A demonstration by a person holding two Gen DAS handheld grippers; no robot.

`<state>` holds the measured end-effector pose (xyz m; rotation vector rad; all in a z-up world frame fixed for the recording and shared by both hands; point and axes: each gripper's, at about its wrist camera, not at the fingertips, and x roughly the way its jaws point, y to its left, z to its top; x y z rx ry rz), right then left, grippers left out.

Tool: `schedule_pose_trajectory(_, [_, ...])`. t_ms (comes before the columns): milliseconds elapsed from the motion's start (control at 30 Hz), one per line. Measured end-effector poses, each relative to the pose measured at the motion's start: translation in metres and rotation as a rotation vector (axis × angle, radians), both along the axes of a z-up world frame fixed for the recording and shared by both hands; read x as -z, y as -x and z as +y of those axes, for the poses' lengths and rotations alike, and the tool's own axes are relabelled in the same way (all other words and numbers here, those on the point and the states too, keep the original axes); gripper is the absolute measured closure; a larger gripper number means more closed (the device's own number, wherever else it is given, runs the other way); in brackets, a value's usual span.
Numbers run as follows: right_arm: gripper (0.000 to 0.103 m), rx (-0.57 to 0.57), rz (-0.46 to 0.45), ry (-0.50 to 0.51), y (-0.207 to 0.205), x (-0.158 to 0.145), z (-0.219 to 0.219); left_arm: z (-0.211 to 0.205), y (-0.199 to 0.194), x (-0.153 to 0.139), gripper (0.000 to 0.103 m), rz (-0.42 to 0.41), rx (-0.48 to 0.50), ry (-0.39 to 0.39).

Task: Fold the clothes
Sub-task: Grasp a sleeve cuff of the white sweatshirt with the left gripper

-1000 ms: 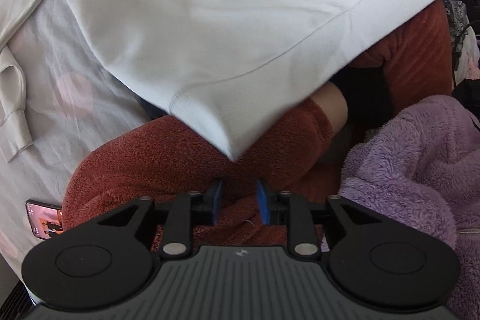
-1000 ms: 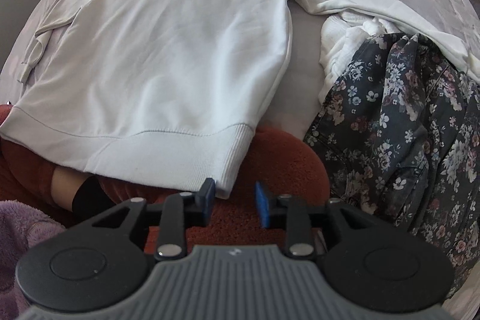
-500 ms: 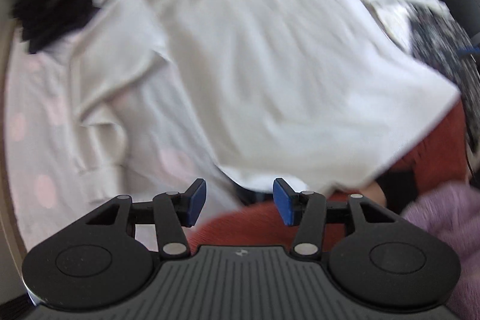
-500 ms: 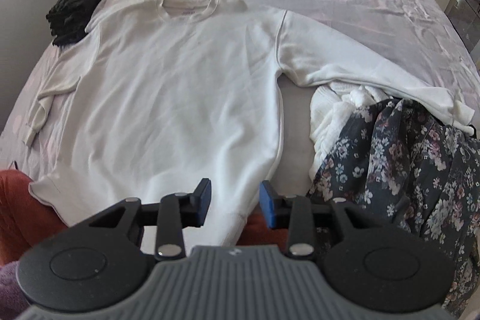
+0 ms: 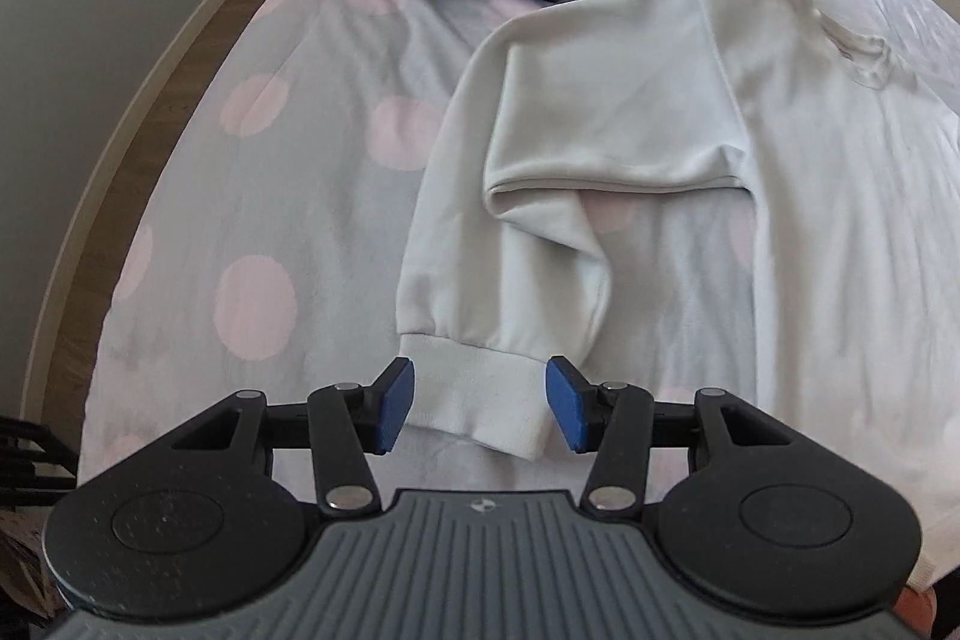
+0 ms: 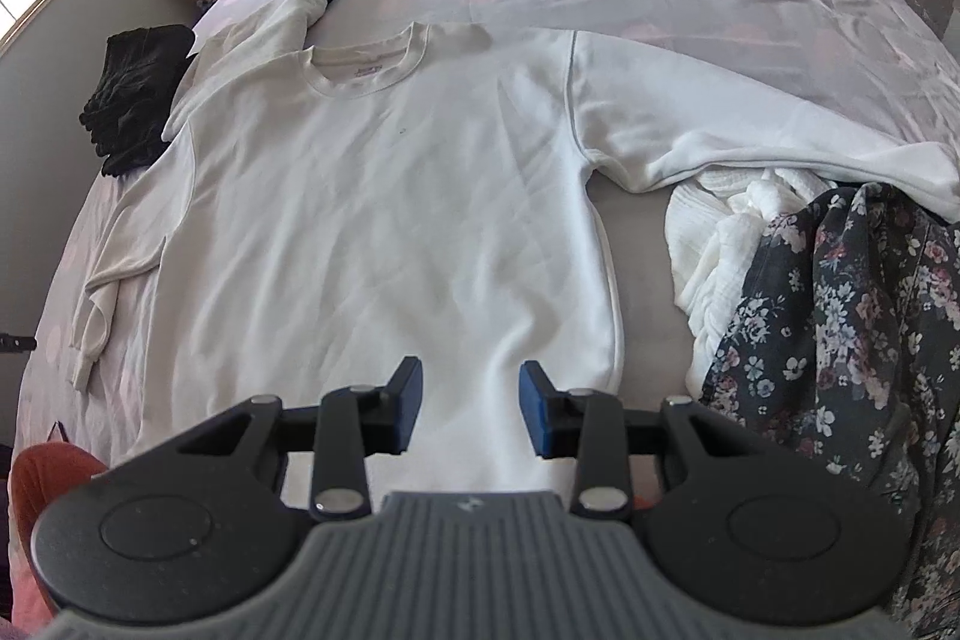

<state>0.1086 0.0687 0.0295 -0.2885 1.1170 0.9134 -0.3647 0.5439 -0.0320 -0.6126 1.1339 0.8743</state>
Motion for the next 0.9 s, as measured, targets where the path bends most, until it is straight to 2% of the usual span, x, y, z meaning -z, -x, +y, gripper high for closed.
schedule_pose_trajectory(300, [0.064,-0.007,0.008,0.088,0.004,0.029,0.046,0.03,0.04,0.078,0.045,-0.053,-0.187,0.007])
schedule_pose_trajectory(367, [0.064,-0.024,0.003,0.104,0.007,0.032,0.057,0.032,0.045,0.087,0.046,-0.083,-0.206,0.008])
schedule_pose_trajectory(433, [0.064,-0.042,-0.001,0.117,0.011,0.034,0.068,0.03,0.049,0.09,0.053,-0.125,-0.208,0.008])
schedule_pose_trajectory(500, [0.064,-0.053,0.0,0.125,0.012,0.037,0.078,0.028,0.052,0.092,0.088,-0.166,-0.214,0.01])
schedule_pose_trajectory(533, [0.064,-0.058,0.002,0.127,0.012,0.038,0.083,0.028,0.053,0.09,0.092,-0.181,-0.231,0.016])
schedule_pose_trajectory(600, [0.064,-0.066,0.004,0.135,0.013,0.042,0.09,0.029,0.056,0.083,0.098,-0.206,-0.256,0.016])
schedule_pose_trajectory(700, [0.064,-0.081,0.008,0.139,0.014,0.048,0.1,0.034,0.06,0.058,0.099,-0.247,-0.28,-0.032])
schedule_pose_trajectory(900, [0.064,-0.11,0.016,0.125,0.013,0.051,0.107,0.064,0.052,-0.052,0.099,-0.333,-0.293,-0.192])
